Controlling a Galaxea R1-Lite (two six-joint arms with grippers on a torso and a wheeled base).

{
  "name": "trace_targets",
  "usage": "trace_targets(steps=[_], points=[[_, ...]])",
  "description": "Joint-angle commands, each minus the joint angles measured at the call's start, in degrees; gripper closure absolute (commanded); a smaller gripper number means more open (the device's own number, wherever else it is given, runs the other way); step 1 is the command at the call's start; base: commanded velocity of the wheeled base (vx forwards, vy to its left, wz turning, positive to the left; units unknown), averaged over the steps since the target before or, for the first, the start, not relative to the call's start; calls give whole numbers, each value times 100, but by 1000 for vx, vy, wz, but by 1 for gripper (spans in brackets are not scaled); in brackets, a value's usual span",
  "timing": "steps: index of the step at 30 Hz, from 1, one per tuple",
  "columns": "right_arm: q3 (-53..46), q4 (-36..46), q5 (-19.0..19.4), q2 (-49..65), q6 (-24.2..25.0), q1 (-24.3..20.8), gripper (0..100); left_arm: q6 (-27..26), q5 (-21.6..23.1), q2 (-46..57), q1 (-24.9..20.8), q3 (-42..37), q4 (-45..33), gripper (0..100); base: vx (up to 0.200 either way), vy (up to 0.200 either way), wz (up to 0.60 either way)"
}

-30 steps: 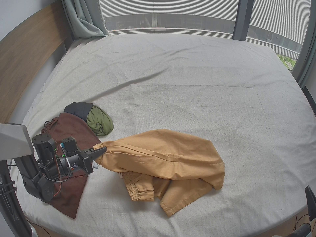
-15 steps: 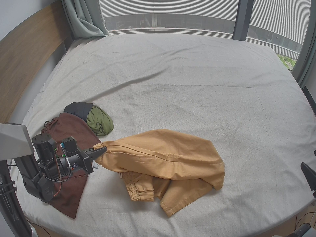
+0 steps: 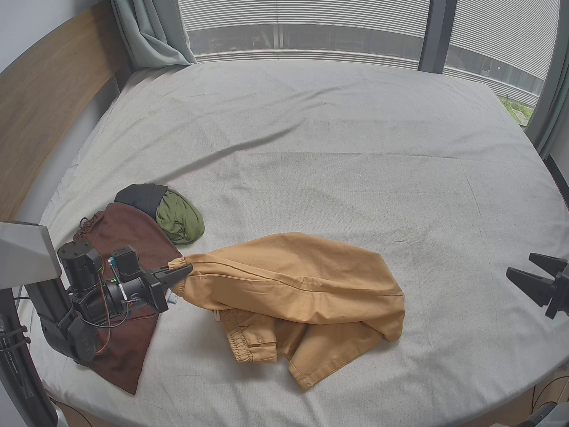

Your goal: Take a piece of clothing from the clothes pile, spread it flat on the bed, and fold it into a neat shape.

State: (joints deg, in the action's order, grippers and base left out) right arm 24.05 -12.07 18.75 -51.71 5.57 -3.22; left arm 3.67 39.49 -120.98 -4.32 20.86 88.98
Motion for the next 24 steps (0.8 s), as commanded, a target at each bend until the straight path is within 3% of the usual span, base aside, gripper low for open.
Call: trace_targets(steps=[1,11,18,24], points=[[205,-76,147,-823,5,-109,0,2,-2,13,1,6,14,100,0,0,0],[-129,-1439,683,-2115,67,-206,0,2,-2,-13,10,-38,14,100,0,0,0],[-357,-2045,727,-2862,137,-126,0,-59,-2,-101,45,-3,14,100,0,0,0],[-419,-2564,1096,-3266,682,-170,0,-59,-2,-110,62,15,14,100,0,0,0]])
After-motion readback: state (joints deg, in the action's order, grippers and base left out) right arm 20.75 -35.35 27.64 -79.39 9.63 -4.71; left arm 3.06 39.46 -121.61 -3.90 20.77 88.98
